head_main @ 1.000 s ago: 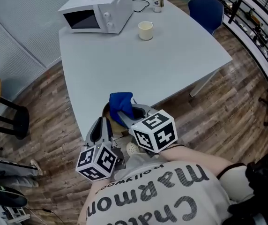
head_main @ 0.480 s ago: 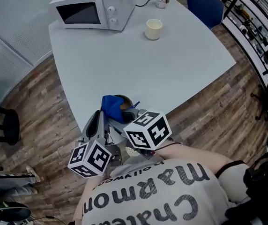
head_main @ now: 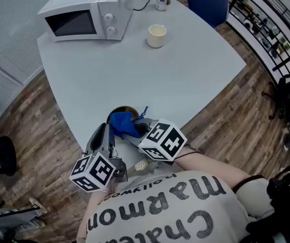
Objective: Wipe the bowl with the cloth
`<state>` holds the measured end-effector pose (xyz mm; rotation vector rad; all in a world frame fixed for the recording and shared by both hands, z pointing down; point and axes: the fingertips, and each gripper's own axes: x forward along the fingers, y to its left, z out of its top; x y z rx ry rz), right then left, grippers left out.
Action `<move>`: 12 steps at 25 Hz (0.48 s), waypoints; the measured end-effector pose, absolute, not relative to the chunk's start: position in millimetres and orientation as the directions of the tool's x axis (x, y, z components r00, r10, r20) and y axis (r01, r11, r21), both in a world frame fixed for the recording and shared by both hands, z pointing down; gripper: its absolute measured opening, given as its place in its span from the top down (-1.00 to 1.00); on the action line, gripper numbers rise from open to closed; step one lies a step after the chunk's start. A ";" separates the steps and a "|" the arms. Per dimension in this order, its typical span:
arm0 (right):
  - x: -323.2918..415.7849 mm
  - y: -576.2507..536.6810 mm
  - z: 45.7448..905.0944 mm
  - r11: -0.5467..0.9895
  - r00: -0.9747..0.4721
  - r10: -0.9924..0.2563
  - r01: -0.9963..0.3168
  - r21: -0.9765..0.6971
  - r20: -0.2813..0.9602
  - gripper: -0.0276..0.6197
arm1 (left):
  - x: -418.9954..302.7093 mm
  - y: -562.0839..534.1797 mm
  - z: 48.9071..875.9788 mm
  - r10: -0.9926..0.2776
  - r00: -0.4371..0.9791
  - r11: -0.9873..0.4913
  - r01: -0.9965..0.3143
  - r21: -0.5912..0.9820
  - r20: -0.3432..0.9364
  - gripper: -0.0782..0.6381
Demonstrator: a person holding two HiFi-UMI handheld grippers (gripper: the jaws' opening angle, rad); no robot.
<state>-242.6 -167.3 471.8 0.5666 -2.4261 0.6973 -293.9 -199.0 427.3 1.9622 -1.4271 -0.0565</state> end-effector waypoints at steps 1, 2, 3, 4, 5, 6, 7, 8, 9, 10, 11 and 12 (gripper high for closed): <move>-235.3 -170.8 473.5 0.771 -0.749 -0.250 -0.537 -0.341 0.614 0.72 | -288.7 -202.2 429.4 -0.838 0.413 -0.163 -0.812 0.560 0.356 0.65; -227.7 -174.3 475.4 0.765 -0.735 -0.259 -0.552 -0.331 0.627 0.72 | -283.1 -205.1 431.8 -0.826 0.434 -0.177 -0.806 0.565 0.360 0.65; -220.3 -177.8 477.5 0.760 -0.721 -0.266 -0.566 -0.321 0.640 0.72 | -277.3 -207.7 434.2 -0.814 0.452 -0.189 -0.800 0.570 0.365 0.65; -213.1 -181.2 479.6 0.755 -0.708 -0.270 -0.577 -0.313 0.652 0.72 | -271.3 -210.4 436.2 -0.803 0.468 -0.200 -0.794 0.573 0.369 0.65; -206.4 -184.6 481.5 0.749 -0.699 -0.275 -0.586 -0.309 0.660 0.72 | -265.4 -213.5 437.7 -0.794 0.482 -0.211 -0.790 0.575 0.370 0.65; -199.9 -188.1 483.2 0.743 -0.692 -0.280 -0.595 -0.306 0.666 0.72 | -259.7 -216.6 439.0 -0.788 0.492 -0.221 -0.787 0.576 0.371 0.65; -193.7 -191.4 485.0 0.738 -0.686 -0.286 -0.603 -0.303 0.669 0.72 | -254.4 -219.5 440.5 -0.782 0.500 -0.229 -0.786 0.575 0.372 0.65; -187.5 -194.6 487.1 0.734 -0.680 -0.290 -0.609 -0.299 0.674 0.72 | -249.3 -221.8 442.3 -0.777 0.505 -0.235 -0.785 0.573 0.374 0.65; -181.2 -197.6 489.6 0.732 -0.673 -0.291 -0.614 -0.295 0.680 0.72 | -244.2 -223.4 444.4 -0.772 0.510 -0.239 -0.787 0.569 0.379 0.65; -174.7 -200.4 492.1 0.732 -0.666 -0.288 -0.616 -0.291 0.688 0.72 | -239.0 -224.8 446.9 -0.767 0.512 -0.243 -0.789 0.564 0.386 0.65; -168.3 -203.6 494.5 0.733 -0.660 -0.282 -0.617 -0.287 0.697 0.72 | -234.2 -226.5 449.4 -0.762 0.513 -0.245 -0.793 0.558 0.395 0.65; -162.3 -207.2 496.7 0.737 -0.654 -0.274 -0.614 -0.283 0.705 0.72 | -229.9 -228.9 451.9 -0.758 0.512 -0.243 -0.797 0.553 0.405 0.65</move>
